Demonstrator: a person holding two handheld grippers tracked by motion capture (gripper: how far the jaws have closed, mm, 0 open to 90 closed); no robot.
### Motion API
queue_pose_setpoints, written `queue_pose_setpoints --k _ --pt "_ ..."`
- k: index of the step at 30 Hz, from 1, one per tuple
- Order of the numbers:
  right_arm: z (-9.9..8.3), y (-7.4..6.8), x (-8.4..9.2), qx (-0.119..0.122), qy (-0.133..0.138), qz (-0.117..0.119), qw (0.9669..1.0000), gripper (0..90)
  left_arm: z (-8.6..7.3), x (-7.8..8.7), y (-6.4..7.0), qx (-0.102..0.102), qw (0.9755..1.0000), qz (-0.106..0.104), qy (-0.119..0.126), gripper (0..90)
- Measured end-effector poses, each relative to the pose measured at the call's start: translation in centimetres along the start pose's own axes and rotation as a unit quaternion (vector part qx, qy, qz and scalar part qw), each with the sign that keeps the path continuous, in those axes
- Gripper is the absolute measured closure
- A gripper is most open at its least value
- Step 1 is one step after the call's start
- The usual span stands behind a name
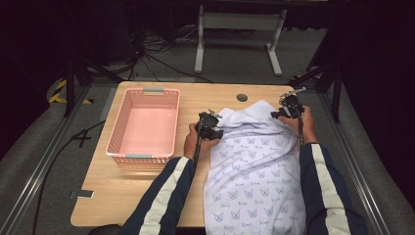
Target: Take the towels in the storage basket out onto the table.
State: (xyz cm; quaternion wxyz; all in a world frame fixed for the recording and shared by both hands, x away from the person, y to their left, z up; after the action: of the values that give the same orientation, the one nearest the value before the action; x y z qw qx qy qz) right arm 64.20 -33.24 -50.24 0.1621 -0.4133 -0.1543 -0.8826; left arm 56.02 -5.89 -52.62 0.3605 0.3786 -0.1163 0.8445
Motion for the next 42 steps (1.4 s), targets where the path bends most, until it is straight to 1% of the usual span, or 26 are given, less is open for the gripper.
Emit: queue_pose_setpoints --k 2,7,8,9,12,13,15,18,20,24,26,28,29,30,31,32,33,34,35,36,37,38,39,40,41,42 --pt "-0.1 0.3 -0.8 -0.004 -0.015 -0.014 0.9998 45.8 -0.2 0.3 0.2 -0.002 1.0000 -0.003 -0.008 61.1" --pt "0.1 1.0 -1.5 -0.032 -0.010 -0.012 0.9994 39.7 -0.4 0.5 0.4 -0.007 0.9999 -0.009 -0.010 73.3" --pt "0.0 1.2 -1.5 -0.039 -0.016 -0.011 0.9991 40.6 -0.5 0.6 0.4 -0.005 0.9999 -0.010 -0.011 75.6" --pt "-0.1 1.4 -1.4 -0.049 -0.021 -0.010 0.9985 45.3 -0.6 0.6 0.4 0.000 0.9999 -0.010 -0.006 83.2" --pt "-0.3 1.7 -1.3 -0.062 -0.020 -0.011 0.9978 48.2 -0.7 0.8 0.2 -0.003 0.9999 -0.001 -0.011 86.0" --pt "-0.4 2.2 -1.2 -0.071 -0.019 -0.023 0.9970 49.1 -0.9 0.9 0.1 0.002 1.0000 0.003 -0.008 86.7" --pt "-1.4 4.2 -0.7 -0.112 -0.020 -0.062 0.9916 49.4 -1.0 1.0 -0.2 0.008 0.9999 0.006 -0.006 86.9" --pt "-2.8 6.4 0.1 -0.145 -0.025 -0.099 0.9842 49.6 -1.3 1.4 -0.6 0.016 0.9998 0.007 -0.010 87.1" --pt "-3.8 7.6 0.8 -0.165 -0.028 -0.106 0.9801 48.9 -1.4 1.5 -0.6 0.016 0.9998 0.009 -0.012 87.1" --pt "-4.6 8.3 1.2 -0.177 -0.019 -0.112 0.9777 45.6 -1.7 1.9 -0.4 0.010 0.9995 0.011 -0.028 87.1" --pt "-4.7 8.3 1.2 -0.169 -0.015 -0.114 0.9789 43.6 -1.9 2.1 -0.1 0.014 0.9993 0.010 -0.033 87.0" --pt "-4.4 7.8 1.3 -0.162 -0.013 -0.097 0.9819 41.4 -1.9 2.1 0.0 0.009 0.9993 0.019 -0.032 85.8" --pt "-4.2 7.6 1.6 -0.152 -0.006 -0.096 0.9838 41.2 -1.9 2.1 -0.2 0.007 0.9990 0.033 -0.030 79.5" --pt "-3.8 7.4 2.1 -0.142 0.010 -0.095 0.9853 42.0 -1.8 2.2 -0.4 0.017 0.9985 0.045 -0.027 69.0" --pt "-3.4 6.8 2.7 -0.137 0.023 -0.080 0.9871 42.9 -1.4 2.2 -0.3 0.020 0.9994 0.029 -0.003 63.6" --pt "-3.2 6.3 3.3 -0.128 0.032 -0.068 0.9889 41.8 -1.1 2.2 0.0 0.020 0.9997 0.009 0.012 64.4" --pt "-3.1 5.9 3.7 -0.118 0.037 -0.055 0.9909 41.6 -1.0 2.2 0.1 0.018 0.9997 0.009 0.015 64.1" --pt "-3.1 4.7 4.4 -0.110 0.039 -0.016 0.9930 42.5 -0.8 2.1 0.3 0.007 0.9998 0.012 0.018 62.6" --pt "-3.5 3.8 5.1 -0.092 0.033 0.001 0.9952 41.6 -0.7 2.1 0.9 0.002 0.9997 -0.006 0.023 59.6" --pt "-3.9 3.4 5.8 -0.064 0.028 -0.014 0.9975 40.6 -0.6 2.2 1.3 -0.004 0.9996 -0.012 0.026 57.6" --pt "-4.3 2.7 6.6 -0.044 0.036 -0.007 0.9983 41.0 -0.7 2.3 1.9 -0.015 0.9994 -0.017 0.025 57.0" --pt "-4.8 1.8 7.4 -0.046 0.044 0.018 0.9978 40.5 -0.8 2.6 2.8 -0.028 0.9987 -0.033 0.027 55.8" --pt "-5.6 1.2 8.6 -0.038 0.050 0.021 0.9978 40.5 -1.0 2.9 3.3 -0.044 0.9980 -0.036 0.027 53.6" --pt "-5.6 1.2 8.6 -0.038 0.050 0.021 0.9978 40.5 -1.0 2.9 3.3 -0.044 0.9980 -0.036 0.027 53.3" --pt "-7.0 0.3 10.7 -0.039 0.079 0.034 0.9956 40.0 -1.7 3.7 5.0 -0.072 0.9952 -0.062 0.023 52.3" --pt "-7.6 0.1 11.7 -0.038 0.089 0.025 0.9950 40.3 -2.1 4.1 5.7 -0.086 0.9935 -0.072 0.022 50.8"
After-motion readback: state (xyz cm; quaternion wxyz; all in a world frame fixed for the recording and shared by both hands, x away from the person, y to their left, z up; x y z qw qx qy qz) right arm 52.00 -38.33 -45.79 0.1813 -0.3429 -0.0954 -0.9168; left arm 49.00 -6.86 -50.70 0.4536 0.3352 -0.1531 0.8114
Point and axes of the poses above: each handheld gripper's, and its own axes: x roughly backward along the jaws, z roughly out of its top, y roughly to its right, the point moved 9 cm from there along -x, roughly forward along the jaws, and after that the axes turned 3 degrees about -z, right-handed, at the moved point
